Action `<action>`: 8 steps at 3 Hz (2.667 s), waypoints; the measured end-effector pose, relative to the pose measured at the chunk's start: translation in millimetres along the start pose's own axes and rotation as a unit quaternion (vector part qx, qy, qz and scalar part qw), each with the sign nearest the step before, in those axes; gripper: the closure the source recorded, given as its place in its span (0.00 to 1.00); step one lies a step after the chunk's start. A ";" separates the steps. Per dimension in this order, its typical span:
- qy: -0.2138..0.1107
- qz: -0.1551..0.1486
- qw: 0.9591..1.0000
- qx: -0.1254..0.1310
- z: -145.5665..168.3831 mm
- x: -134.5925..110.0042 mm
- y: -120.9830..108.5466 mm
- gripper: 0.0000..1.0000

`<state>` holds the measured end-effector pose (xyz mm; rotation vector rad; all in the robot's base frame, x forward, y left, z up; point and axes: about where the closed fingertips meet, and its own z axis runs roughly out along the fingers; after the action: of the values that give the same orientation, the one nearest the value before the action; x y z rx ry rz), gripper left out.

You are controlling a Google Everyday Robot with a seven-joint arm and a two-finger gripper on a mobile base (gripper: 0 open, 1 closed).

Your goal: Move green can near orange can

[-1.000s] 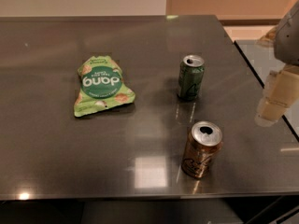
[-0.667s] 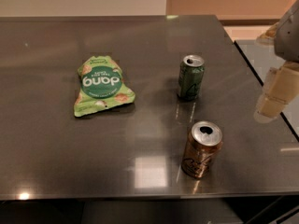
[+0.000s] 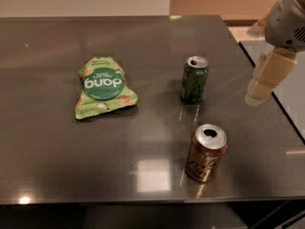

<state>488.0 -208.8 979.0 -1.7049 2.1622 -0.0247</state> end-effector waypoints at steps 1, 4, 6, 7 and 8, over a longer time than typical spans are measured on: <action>-0.016 0.006 1.000 0.000 12.9 -3.9 -24.0 0.00; -0.069 0.030 0.997 -0.016 69.3 -20.3 -71.5 0.00; -0.100 0.042 0.993 -0.042 104.2 -41.1 -72.5 0.00; -0.120 0.045 0.990 -0.054 110.7 -52.5 -68.9 0.00; -0.127 0.043 0.988 -0.070 117.4 -59.5 -63.2 0.18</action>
Offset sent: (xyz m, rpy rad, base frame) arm 0.0791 -0.0048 -0.0251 0.1105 0.0070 -0.0224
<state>594.2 -143.5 903.0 -1.5869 2.0841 0.3579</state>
